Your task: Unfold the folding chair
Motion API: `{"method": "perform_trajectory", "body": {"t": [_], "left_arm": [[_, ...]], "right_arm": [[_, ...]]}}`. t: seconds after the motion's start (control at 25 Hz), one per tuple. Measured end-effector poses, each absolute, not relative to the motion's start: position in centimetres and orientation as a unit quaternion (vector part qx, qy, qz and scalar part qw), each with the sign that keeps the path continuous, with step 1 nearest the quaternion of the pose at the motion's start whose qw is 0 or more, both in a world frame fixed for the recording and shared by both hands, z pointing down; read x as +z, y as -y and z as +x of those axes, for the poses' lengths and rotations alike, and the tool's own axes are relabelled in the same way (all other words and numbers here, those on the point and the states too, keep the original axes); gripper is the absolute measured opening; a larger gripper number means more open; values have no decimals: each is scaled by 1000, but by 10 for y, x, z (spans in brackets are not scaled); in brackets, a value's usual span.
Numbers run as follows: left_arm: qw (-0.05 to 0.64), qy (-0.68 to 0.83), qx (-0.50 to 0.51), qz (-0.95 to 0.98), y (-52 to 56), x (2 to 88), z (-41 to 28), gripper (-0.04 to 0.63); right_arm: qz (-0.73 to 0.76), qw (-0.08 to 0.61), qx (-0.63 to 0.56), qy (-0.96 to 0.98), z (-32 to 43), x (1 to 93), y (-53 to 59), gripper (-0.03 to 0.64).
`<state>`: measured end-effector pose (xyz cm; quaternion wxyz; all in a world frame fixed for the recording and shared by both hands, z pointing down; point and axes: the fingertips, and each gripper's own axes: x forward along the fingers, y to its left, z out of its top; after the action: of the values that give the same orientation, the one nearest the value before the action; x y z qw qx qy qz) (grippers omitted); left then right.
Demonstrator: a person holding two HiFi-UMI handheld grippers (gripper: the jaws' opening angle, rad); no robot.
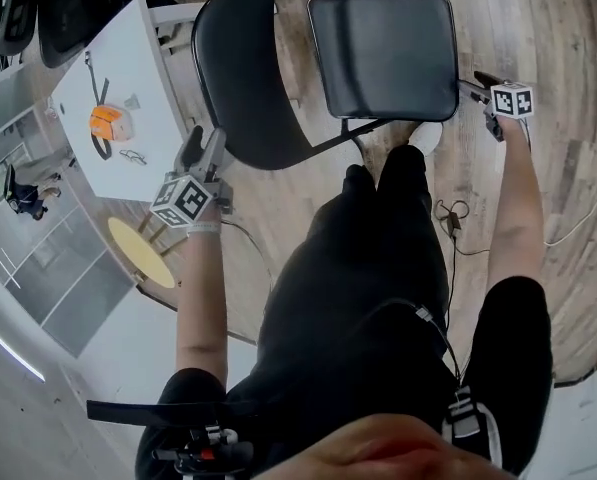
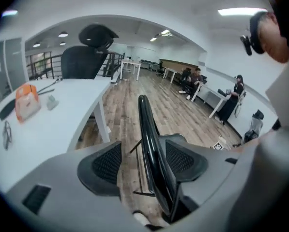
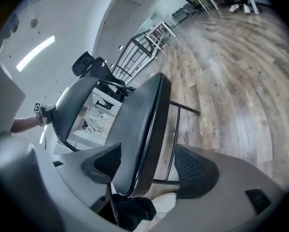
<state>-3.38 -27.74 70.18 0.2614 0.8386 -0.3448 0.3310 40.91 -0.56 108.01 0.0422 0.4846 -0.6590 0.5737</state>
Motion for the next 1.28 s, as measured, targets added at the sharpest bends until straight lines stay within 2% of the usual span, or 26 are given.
{"method": "perform_trajectory", "body": {"t": [0.12,0.24,0.4,0.56,0.84,1.0,1.08,1.16,1.24,1.28], "left_arm": [[225,321,330,859,268,682,-22,268],[217,279,305,884,249,662,-2,268],[178,178,302,920,199,635,27,267],[170,104,235,951,151,581,55,267],[182,22,99,978,101,463,69,267],[135,-8,74,988,70,411,54,267],[117,-10,76,990,50,397,40,243],[115,-6,74,991,37,386,35,194],[124,8,70,990,29,377,34,27],[128,16,66,989,26,372,34,6]], "right_arm": [[537,41,530,655,421,1037,11,322],[565,24,494,660,397,974,12,322],[579,-34,441,684,336,857,23,322],[569,-77,373,728,261,721,37,322],[538,-63,217,812,175,512,47,322],[526,-52,138,838,138,429,32,317],[521,-49,120,844,118,401,14,274],[517,-56,102,848,113,372,0,192],[514,-69,89,850,115,348,-11,92],[513,-74,84,851,117,337,-16,31]]}}
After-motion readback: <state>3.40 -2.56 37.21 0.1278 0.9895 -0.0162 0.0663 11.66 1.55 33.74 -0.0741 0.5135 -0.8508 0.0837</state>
